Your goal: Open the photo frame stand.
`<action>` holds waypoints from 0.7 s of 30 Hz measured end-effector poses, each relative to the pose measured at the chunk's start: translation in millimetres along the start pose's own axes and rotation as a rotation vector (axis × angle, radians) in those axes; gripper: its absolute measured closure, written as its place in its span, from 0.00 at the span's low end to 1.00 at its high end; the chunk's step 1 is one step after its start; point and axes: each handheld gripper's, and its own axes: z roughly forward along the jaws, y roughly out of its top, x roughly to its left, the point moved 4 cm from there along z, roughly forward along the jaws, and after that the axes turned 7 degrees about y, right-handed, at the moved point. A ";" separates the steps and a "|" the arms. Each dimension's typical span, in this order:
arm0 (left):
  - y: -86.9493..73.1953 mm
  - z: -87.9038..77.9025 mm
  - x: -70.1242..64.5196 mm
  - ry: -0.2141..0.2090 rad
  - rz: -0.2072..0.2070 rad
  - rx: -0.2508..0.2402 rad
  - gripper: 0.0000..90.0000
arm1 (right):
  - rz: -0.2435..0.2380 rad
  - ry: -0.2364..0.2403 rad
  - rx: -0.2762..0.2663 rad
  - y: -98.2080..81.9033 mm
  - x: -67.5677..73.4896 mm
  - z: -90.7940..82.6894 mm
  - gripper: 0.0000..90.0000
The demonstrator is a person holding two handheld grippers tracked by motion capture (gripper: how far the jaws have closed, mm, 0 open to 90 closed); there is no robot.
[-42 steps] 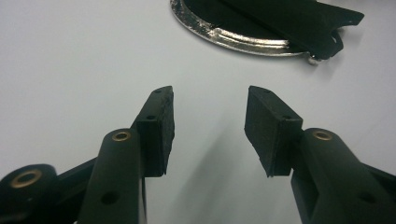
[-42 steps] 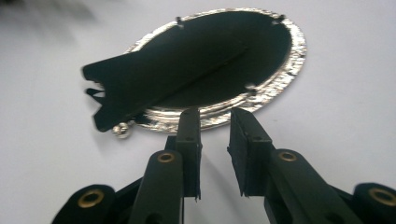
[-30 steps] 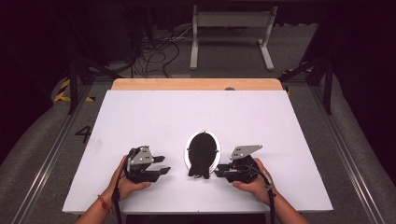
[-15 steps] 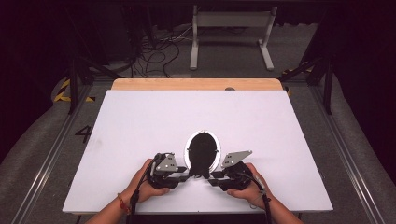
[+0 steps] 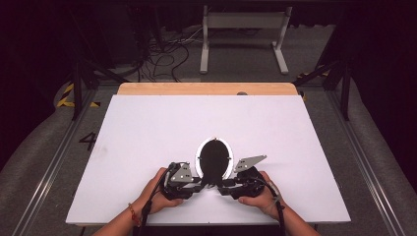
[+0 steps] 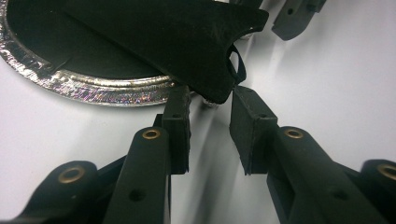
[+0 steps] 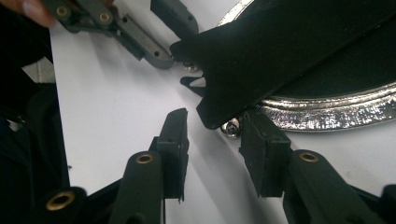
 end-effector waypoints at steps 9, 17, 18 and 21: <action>3.5 4.5 -6.2 -0.009 0.024 0.003 0.81 | 0.149 0.089 -0.075 4.2 -8.1 -0.6 0.59; -2.2 -7.6 5.3 0.007 -0.005 -0.019 0.79 | 0.316 0.174 -0.192 11.3 -19.6 2.2 0.60; -3.5 -9.9 8.0 0.017 -0.010 -0.020 0.79 | 0.332 0.186 -0.207 11.7 -20.7 2.1 0.60; -8.1 -14.6 17.5 0.045 -0.050 -0.029 0.76 | 0.377 0.184 -0.241 14.1 -21.8 1.5 0.57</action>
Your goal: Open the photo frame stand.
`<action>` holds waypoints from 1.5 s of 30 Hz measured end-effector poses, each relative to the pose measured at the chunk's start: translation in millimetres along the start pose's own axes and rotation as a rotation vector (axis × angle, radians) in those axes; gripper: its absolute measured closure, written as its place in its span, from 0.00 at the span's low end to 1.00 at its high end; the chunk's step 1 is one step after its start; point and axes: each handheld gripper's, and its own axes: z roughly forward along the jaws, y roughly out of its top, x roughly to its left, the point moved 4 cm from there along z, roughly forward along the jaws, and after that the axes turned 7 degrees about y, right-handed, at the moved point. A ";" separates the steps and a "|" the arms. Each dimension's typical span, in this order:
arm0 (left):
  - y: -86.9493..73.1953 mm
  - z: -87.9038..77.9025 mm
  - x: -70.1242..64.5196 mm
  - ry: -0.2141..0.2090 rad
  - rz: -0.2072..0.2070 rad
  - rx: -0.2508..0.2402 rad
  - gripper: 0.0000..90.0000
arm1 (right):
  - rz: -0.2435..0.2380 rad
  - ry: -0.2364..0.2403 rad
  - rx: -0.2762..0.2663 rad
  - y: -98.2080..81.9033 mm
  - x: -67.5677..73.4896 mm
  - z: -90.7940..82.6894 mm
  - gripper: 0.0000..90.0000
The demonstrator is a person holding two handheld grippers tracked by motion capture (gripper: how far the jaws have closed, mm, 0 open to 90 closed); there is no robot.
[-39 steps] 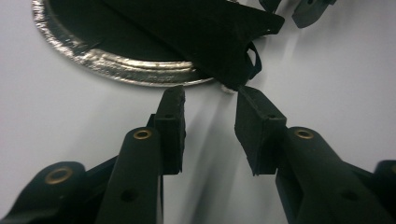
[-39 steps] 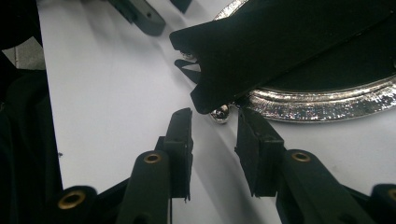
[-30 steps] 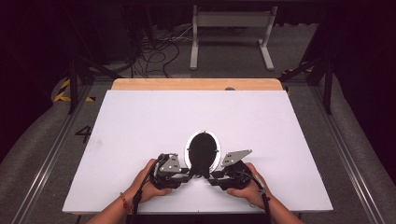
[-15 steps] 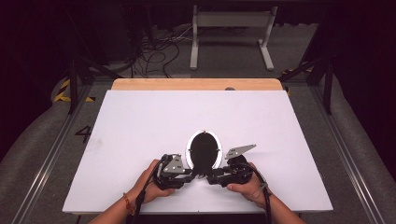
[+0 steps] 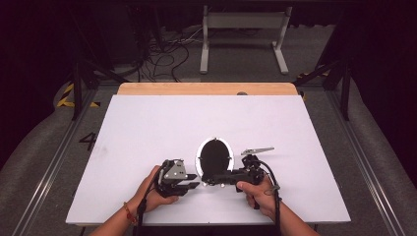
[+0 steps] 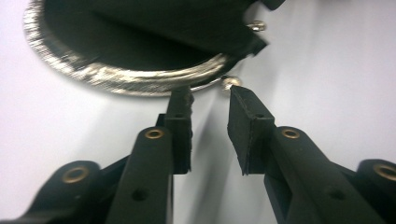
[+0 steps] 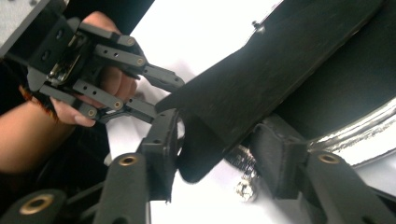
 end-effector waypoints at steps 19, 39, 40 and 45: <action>1.0 20.0 45.0 0.029 -0.199 0.001 0.37 | -0.061 -0.009 -0.038 3.1 -0.1 6.2 0.63; 21.3 31.7 56.2 -0.084 -0.250 -0.019 0.30 | -0.332 -0.064 0.050 2.8 9.0 4.8 0.62; 21.1 32.0 57.5 -0.088 -0.236 -0.020 0.31 | -0.337 -0.062 0.053 2.7 8.3 4.5 0.62; 19.7 29.7 58.8 -0.122 -0.270 -0.041 0.40 | -0.355 -0.060 0.057 3.3 8.7 3.4 0.62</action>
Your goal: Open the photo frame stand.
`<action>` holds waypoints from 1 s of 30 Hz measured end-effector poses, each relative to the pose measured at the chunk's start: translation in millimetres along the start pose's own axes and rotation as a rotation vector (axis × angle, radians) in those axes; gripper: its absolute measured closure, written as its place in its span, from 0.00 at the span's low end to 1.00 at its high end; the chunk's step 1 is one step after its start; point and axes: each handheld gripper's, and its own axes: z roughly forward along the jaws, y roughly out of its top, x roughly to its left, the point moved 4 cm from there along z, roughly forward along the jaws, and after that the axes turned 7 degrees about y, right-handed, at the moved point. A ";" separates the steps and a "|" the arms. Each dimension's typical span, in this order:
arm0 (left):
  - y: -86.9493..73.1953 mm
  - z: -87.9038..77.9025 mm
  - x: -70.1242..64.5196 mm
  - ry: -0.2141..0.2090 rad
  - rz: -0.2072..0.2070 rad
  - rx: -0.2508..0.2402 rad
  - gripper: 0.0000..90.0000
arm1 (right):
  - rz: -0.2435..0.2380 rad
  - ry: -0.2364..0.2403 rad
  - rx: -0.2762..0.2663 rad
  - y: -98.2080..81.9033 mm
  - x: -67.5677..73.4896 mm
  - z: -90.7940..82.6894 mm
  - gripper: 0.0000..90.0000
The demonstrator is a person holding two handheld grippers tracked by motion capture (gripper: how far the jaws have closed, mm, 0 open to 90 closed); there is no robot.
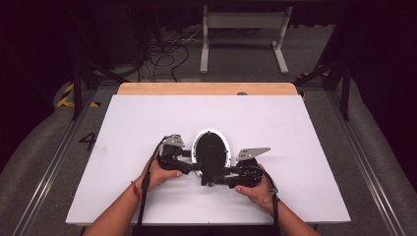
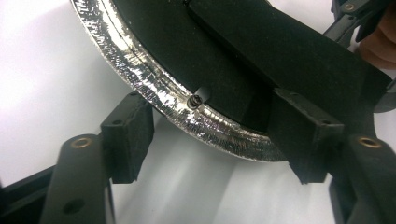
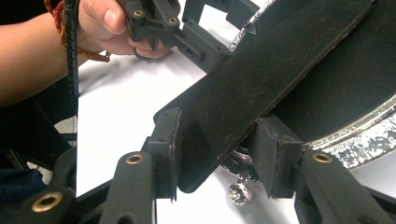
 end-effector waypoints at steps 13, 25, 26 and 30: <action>6.0 -11.7 -3.0 0.109 0.083 -0.083 0.79 | 0.027 -0.058 -0.032 2.5 -15.8 -6.9 0.67; 5.7 -0.8 -1.3 0.068 0.044 -0.070 0.52 | -0.022 -0.072 -0.026 3.6 -13.8 -7.4 0.72; 5.6 0.0 -0.8 0.079 0.039 -0.065 0.48 | -0.036 -0.079 -0.018 3.2 -13.4 -7.3 0.73; 7.5 1.9 1.9 0.058 0.057 -0.079 0.43 | -0.050 -0.083 -0.017 2.7 -13.7 -7.3 0.74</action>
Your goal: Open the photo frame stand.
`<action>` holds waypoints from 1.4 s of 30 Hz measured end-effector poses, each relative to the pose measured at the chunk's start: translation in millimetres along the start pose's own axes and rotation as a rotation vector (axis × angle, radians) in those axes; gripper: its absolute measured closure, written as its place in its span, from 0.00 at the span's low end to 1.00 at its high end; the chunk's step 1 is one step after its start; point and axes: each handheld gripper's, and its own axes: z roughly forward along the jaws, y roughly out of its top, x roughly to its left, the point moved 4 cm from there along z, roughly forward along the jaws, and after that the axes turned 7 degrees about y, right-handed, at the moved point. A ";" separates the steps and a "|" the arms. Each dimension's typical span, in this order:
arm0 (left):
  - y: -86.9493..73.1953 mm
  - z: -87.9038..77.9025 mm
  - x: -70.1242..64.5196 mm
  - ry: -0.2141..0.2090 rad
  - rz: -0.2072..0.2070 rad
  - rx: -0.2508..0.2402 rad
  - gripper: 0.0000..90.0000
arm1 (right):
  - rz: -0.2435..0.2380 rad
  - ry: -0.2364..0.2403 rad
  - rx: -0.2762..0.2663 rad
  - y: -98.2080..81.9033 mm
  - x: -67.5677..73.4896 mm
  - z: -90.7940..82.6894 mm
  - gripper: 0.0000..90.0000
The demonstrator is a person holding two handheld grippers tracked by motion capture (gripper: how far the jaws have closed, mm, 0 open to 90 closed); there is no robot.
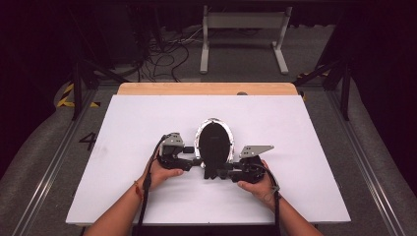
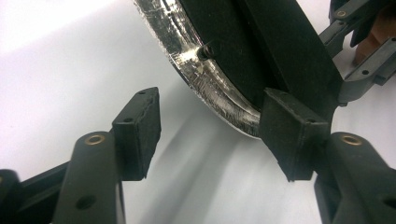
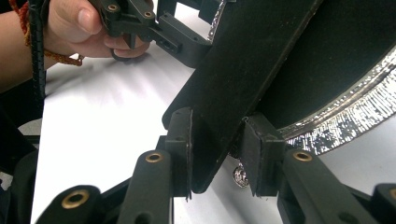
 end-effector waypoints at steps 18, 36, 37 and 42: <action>11.9 -8.3 -9.9 -0.052 0.046 -0.075 0.71 | -0.030 -0.054 0.008 -1.6 -3.3 0.5 0.81; 12.5 -17.4 -29.2 -0.018 0.165 -0.119 0.76 | -0.006 -0.035 -0.034 2.6 -2.8 -8.7 0.82; 11.4 -18.0 -29.9 -0.020 0.163 -0.118 0.77 | -0.009 -0.036 -0.035 3.3 -1.9 -8.9 0.82; 5.3 -19.2 -31.1 0.003 0.170 -0.101 0.76 | -0.051 -0.049 -0.026 5.6 5.4 -7.3 0.83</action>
